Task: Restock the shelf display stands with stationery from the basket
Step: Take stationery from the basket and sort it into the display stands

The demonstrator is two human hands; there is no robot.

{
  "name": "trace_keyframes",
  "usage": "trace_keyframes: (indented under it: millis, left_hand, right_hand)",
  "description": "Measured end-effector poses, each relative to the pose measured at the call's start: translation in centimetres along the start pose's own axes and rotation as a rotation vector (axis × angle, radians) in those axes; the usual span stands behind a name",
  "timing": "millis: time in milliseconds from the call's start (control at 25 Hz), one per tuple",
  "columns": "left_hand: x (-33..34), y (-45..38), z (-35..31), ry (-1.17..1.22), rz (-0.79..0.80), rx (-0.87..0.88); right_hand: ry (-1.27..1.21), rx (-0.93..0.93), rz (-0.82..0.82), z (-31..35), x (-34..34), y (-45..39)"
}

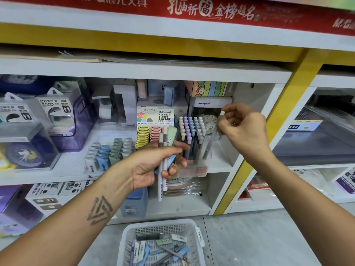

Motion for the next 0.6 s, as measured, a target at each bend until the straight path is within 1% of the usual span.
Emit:
trace_keyframes:
  millis: [80,120,280,360,520,600]
  left_hand:
    - [0.0,-0.1,0.1,0.000,-0.004,0.001]
    - [0.1,-0.1,0.1,0.000,-0.006,0.001]
    - [0.2,0.0,0.3,0.005,0.000,-0.001]
    - [0.1,0.0,0.3,0.006,0.005,-0.001]
    - [0.1,0.0,0.4,-0.002,0.013,-0.010]
    - [0.2,0.0,0.4,-0.010,0.025,-0.008]
  right_hand:
    - [0.011,-0.069,-0.061,-0.1,-0.2,-0.3]
    - [0.053,-0.111,-0.046,-0.2,-0.1,-0.1]
    - [0.264,-0.248,0.128,-1.3,1.2,1.8]
    - [0.285,-0.298,0.179,-1.4,1.4,2.3]
    - [0.299,-0.381,0.162,-1.1,1.1,2.1]
    - [0.300,-0.351,0.194,-1.4,1.1,2.2]
Point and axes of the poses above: each hand's wrist, its own y-axis away from the middle knuckle, its own x-axis out of the palm, z = x × y, the point moved 2 cm from there along -y, towards the middle knuckle, and after that the axes turned 13 degrees about -z, right-handed, at the moved point
